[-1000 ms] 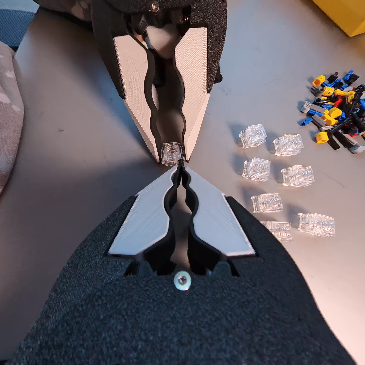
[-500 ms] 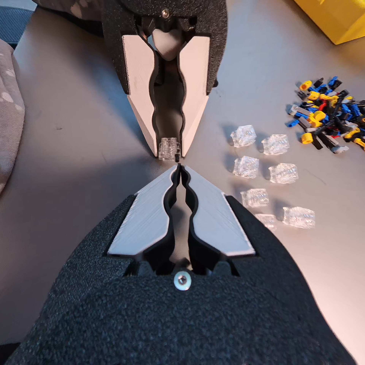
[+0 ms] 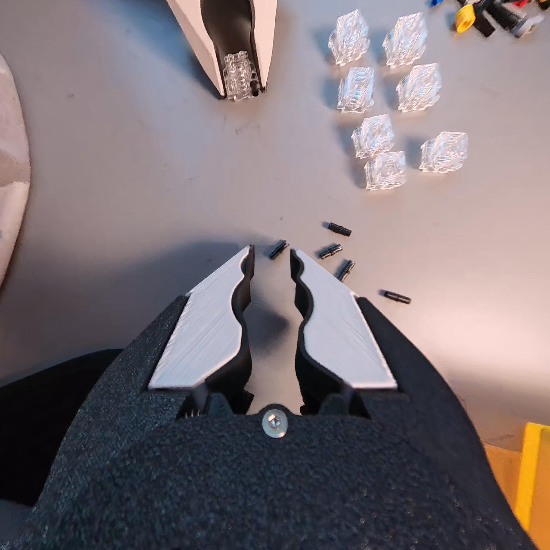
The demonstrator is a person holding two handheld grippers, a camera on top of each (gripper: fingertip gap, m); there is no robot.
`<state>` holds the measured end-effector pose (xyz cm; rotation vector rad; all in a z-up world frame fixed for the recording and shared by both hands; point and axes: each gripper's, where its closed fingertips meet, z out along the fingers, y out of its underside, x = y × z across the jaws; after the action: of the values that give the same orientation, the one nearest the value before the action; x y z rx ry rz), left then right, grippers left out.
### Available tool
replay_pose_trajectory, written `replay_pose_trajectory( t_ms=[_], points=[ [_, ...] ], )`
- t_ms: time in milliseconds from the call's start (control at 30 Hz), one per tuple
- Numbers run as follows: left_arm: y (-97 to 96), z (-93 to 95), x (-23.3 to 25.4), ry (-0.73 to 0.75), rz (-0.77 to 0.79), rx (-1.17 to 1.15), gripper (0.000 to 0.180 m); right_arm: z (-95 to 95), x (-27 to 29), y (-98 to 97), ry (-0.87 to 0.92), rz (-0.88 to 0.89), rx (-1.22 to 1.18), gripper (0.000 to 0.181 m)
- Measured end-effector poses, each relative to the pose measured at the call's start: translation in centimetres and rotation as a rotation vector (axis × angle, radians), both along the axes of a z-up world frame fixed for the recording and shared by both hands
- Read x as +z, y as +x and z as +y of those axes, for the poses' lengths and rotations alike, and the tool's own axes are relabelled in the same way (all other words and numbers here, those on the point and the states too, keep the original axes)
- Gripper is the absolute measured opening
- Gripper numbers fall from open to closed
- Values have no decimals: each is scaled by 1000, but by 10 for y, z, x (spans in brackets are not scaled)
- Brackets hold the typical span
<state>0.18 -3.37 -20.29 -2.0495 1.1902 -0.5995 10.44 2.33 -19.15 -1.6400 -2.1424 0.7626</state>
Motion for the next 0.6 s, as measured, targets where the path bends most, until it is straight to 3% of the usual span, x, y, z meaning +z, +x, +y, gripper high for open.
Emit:
replay_pose_trajectory(
  t_ms=[67, 167, 367, 467, 600],
  points=[
    [0, 0, 0, 1, -2, 0, 23, 1, -6, -1, 26, -27, -8, 21],
    [0, 0, 0, -7, -10, 1, 23, 4, -11, -4, 47, -30, -15, 0],
    [-3, 3, 20, -21, -128, 17, 28, -6, 9, -31, 81, 128, 37, 0],
    [-9, 6, 28, -19, -162, 38, 27, 5, 13, -39, 189, 151, -2, 0],
    [-9, 7, 25, -2, -136, 36, 27, 15, 7, -38, 172, 127, -64, 19]
  ],
)
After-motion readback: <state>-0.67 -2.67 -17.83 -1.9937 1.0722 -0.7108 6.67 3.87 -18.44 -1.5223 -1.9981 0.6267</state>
